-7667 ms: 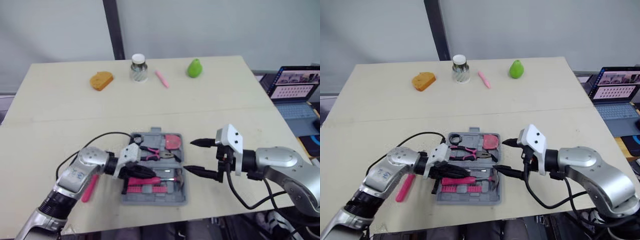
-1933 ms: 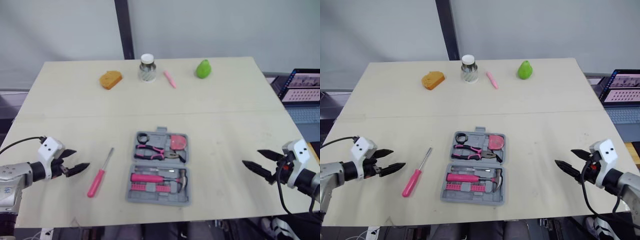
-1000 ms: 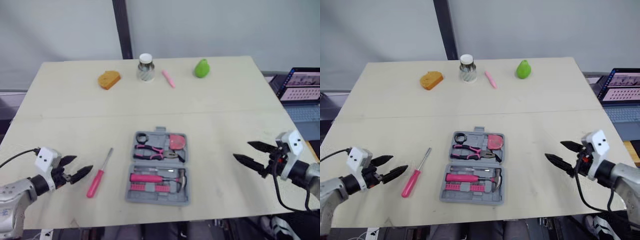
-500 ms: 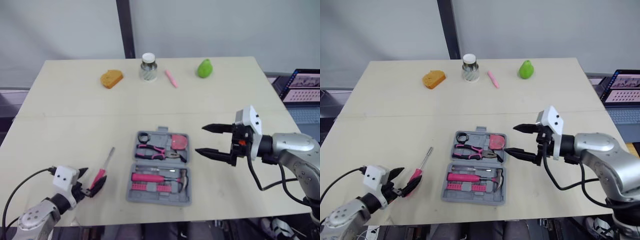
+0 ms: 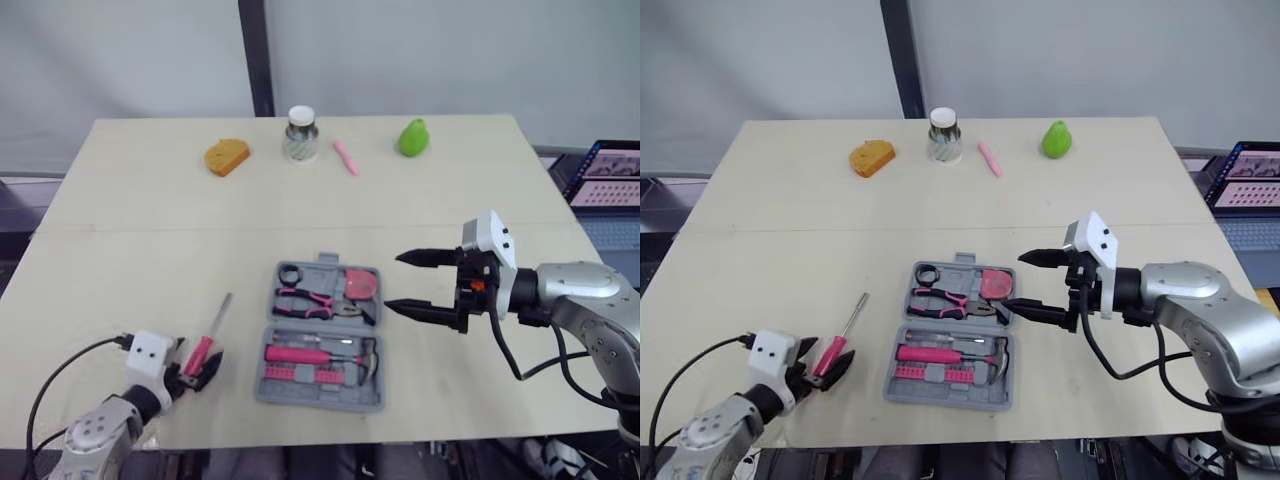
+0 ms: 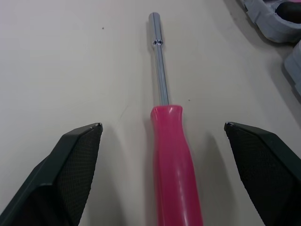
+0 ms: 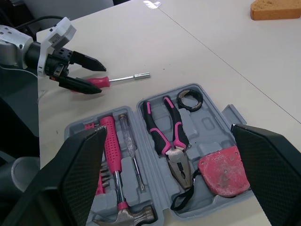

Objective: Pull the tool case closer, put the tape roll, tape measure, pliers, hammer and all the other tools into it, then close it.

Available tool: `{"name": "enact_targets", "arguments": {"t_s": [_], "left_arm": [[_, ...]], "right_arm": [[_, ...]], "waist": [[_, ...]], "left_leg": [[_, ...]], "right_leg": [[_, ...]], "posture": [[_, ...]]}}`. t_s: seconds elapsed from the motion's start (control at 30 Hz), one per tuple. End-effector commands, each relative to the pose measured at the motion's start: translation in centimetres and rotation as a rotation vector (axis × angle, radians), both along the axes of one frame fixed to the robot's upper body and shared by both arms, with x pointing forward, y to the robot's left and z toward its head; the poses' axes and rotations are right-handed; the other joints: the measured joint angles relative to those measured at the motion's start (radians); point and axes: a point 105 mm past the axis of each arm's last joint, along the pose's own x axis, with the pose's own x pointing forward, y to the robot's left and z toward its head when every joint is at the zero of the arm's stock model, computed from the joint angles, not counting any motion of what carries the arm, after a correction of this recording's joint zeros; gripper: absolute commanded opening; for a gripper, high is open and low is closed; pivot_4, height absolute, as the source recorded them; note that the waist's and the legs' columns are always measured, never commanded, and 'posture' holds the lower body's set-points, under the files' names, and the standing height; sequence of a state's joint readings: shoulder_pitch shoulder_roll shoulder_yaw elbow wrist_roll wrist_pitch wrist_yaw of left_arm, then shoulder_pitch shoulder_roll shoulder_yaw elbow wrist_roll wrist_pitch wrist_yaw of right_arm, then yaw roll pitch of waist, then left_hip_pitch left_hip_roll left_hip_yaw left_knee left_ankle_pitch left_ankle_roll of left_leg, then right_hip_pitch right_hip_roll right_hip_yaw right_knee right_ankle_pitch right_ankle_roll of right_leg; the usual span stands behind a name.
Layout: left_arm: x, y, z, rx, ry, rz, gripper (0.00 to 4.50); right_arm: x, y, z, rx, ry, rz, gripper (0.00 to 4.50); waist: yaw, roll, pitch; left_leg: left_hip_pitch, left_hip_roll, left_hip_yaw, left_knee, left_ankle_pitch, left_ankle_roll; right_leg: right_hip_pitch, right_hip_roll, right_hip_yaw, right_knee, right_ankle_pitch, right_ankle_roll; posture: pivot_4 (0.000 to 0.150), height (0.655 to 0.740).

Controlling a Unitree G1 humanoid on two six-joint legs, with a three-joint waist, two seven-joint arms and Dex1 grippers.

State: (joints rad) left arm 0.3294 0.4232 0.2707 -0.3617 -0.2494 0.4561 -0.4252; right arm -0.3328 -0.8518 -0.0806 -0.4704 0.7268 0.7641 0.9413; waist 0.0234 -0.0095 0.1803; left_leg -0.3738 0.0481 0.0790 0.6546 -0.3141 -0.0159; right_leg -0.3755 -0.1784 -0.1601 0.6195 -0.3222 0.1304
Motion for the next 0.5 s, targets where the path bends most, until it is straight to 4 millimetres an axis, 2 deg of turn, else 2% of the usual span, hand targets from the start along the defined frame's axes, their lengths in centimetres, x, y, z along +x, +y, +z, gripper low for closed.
{"name": "enact_targets", "arguments": {"t_s": [0.03, 0.5], "left_arm": [[0.1, 0.2, -0.3, 0.025, 0.017, -0.004, 4.45], [-0.2, -0.2, -2.2, 0.050, 0.100, -0.014, 4.45]], "right_arm": [[-0.6, 0.4, 0.6, 0.011, -0.030, 0.038, 4.50], [-0.9, 0.4, 0.7, 0.019, -0.028, 0.033, 4.50]], "waist": [[0.000, 0.000, 0.000], [0.001, 0.000, 0.000]], "left_leg": [[0.000, 0.000, 0.000, 0.000, 0.000, 0.000], [0.000, 0.000, 0.000, 0.001, 0.000, 0.000]], "right_leg": [[0.000, 0.000, 0.000, 0.000, 0.000, 0.000], [0.000, 0.000, 0.000, 0.000, 0.000, 0.000]], "posture": [[0.150, 0.7400], [0.150, 0.7400]]}}
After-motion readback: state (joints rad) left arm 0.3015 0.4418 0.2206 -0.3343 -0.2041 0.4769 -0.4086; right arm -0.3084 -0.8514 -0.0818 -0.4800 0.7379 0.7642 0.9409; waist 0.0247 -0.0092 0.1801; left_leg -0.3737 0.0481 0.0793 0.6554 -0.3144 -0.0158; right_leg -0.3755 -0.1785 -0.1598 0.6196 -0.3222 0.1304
